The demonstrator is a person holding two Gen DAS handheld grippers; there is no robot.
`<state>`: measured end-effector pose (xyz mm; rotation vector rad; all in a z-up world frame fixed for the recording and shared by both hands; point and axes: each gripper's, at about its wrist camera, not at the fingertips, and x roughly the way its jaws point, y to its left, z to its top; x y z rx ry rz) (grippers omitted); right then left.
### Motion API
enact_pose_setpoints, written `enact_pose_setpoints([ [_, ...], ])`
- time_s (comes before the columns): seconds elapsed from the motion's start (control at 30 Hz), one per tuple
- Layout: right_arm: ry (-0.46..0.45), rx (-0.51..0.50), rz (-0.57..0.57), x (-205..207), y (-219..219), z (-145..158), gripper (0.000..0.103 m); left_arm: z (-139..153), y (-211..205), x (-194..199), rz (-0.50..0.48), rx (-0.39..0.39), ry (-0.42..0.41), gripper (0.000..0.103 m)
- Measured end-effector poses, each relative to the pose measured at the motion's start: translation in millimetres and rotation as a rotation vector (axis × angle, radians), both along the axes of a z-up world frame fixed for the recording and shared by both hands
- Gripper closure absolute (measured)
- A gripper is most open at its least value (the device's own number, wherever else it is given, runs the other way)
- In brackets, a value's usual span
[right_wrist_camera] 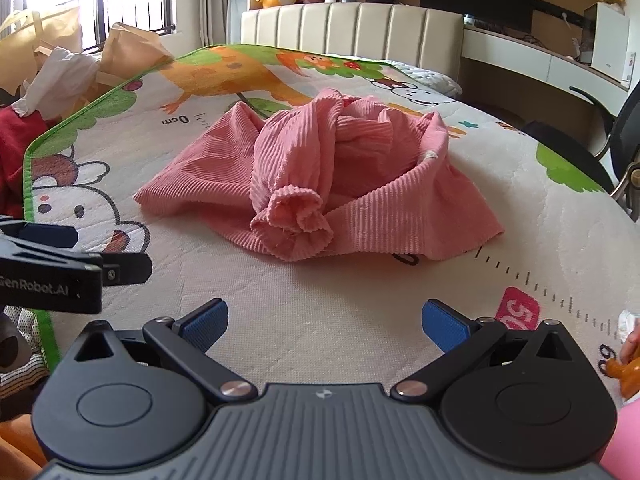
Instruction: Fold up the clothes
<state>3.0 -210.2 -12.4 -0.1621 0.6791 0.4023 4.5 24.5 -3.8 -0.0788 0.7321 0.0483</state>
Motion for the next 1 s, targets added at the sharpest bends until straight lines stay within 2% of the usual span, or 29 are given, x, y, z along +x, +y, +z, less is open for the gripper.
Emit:
enact_pose_setpoints([
  [0.13,-0.029,0.008,-0.016,3.3,2.2,25.3,0.0,15.5,7.6,25.2,-0.038,-0.017,0.024,0.0],
  [0.23,-0.043,0.027,-0.058,19.9,6.4,47.8,0.0,32.1,15.3,57.1,-0.067,-0.04,-0.006,0.0],
  [0.43,-0.055,0.078,-0.147,85.4,21.8,86.7,0.0,34.6,41.5,117.0,-0.063,-0.235,-0.008,0.0],
  [0.53,-0.083,0.099,-0.208,134.4,28.4,96.1,0.0,36.5,52.6,126.9,-0.064,-0.288,-0.019,0.0],
  [0.67,-0.07,0.145,-0.262,201.3,29.0,77.1,0.0,34.3,61.6,149.8,-0.063,-0.244,-0.006,0.0],
  [0.77,0.032,0.138,-0.292,240.5,22.9,36.9,0.0,26.5,67.1,173.5,-0.054,-0.222,0.031,0.0],
  [0.87,0.156,0.145,-0.266,260.6,17.1,-2.9,0.0,15.0,65.1,199.7,-0.047,-0.204,0.072,0.0],
  [0.9,0.164,0.141,-0.26,261.9,16.6,-11.8,0.0,11.3,62.4,208.9,-0.049,-0.198,0.085,0.0],
  [1.0,0.076,0.107,-0.256,249.4,20.6,-23.2,0.0,-0.3,53.1,224.7,-0.083,-0.184,0.121,0.0],
])
